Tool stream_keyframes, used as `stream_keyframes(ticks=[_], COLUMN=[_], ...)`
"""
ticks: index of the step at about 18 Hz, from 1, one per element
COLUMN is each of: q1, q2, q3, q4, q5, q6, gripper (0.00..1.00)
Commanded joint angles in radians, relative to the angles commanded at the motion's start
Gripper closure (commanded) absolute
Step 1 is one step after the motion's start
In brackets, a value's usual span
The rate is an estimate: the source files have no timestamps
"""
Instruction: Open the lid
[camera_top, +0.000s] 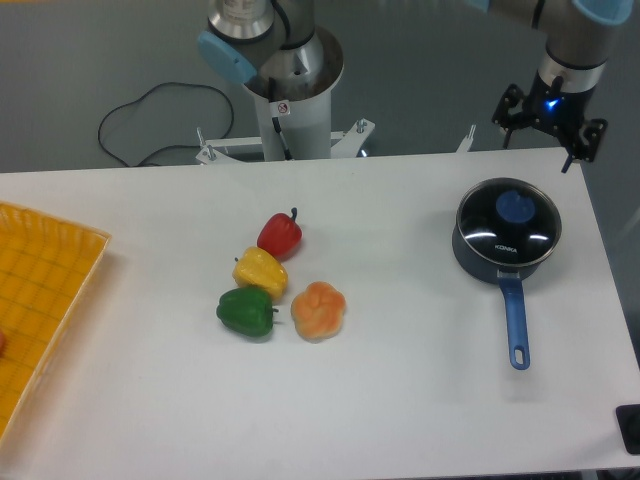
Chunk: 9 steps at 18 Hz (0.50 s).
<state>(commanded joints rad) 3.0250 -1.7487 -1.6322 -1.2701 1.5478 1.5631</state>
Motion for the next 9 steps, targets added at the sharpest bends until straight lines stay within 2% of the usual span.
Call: stream_keyframes(ticks=[7, 9], q1=[0.000, -0.002], q2=[0.000, 0.002], q3=[0.000, -0.023], q4=[-0.002, 0.011], q5=[-0.002, 0.000], q6=[-0.003, -0.006], gripper=[0.00, 0.00])
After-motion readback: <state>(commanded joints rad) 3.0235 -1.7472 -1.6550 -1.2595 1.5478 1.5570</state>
